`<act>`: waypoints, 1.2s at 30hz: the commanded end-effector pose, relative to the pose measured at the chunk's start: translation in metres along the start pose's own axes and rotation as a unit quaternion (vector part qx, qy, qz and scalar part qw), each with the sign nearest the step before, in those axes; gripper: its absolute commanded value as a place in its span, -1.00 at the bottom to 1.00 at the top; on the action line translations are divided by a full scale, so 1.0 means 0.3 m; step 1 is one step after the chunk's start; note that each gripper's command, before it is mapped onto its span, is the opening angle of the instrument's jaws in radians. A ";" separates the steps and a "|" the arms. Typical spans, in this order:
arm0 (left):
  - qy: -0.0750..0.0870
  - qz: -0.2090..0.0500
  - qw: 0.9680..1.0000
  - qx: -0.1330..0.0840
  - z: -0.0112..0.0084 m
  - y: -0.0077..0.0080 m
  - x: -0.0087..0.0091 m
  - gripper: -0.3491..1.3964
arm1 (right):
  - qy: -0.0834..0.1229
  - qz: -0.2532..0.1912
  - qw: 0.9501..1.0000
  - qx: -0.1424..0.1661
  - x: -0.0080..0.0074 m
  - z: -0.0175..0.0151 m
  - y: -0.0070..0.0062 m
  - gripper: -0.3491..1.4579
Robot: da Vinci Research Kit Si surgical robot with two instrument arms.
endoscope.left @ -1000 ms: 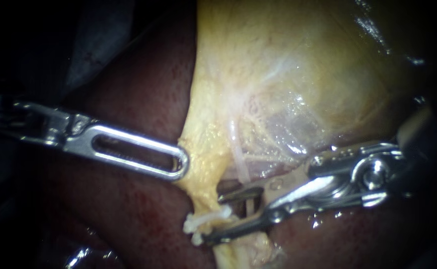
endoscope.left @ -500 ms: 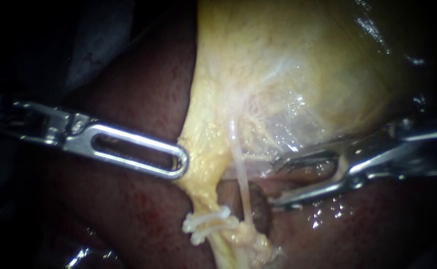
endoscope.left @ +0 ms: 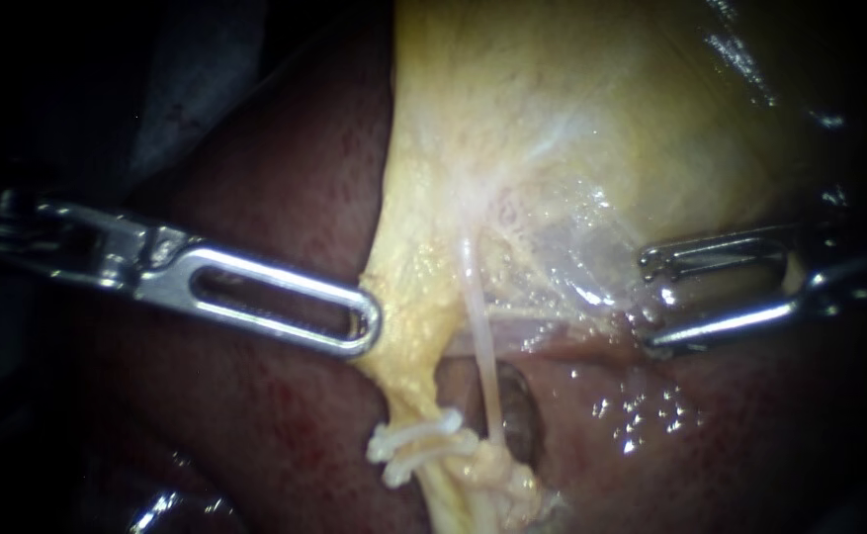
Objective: Going back second clip left tube
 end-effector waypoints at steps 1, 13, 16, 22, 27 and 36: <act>-0.001 0.000 1.000 -0.001 0.0006 0.0008 -0.0001 -1.00 | 0.000 0.000 1.000 0.000 -0.0001 0.000 -0.0003 -0.12; -0.009 0.005 1.000 -0.015 0.0207 0.0104 -0.0014 -1.00 | 0.000 0.000 1.000 0.001 -0.0004 0.000 -0.0004 -0.12; -0.009 0.006 1.000 -0.015 0.0252 0.0117 -0.0025 -1.00 | 0.000 0.000 1.000 0.001 -0.0005 0.000 -0.0005 -0.12; -0.009 0.006 1.000 -0.016 0.0263 0.0119 -0.0032 -1.00 | 0.000 0.000 1.000 0.001 -0.0006 0.000 -0.0007 -0.12; -0.009 0.006 1.000 -0.016 0.0261 0.0123 -0.0035 -1.00 | 0.000 0.000 1.000 0.001 -0.0006 0.000 -0.0007 -0.12; -0.009 0.006 1.000 -0.016 0.0260 0.0122 -0.0035 -1.00 | 0.000 0.000 1.000 0.001 -0.0007 -0.001 -0.0008 -0.12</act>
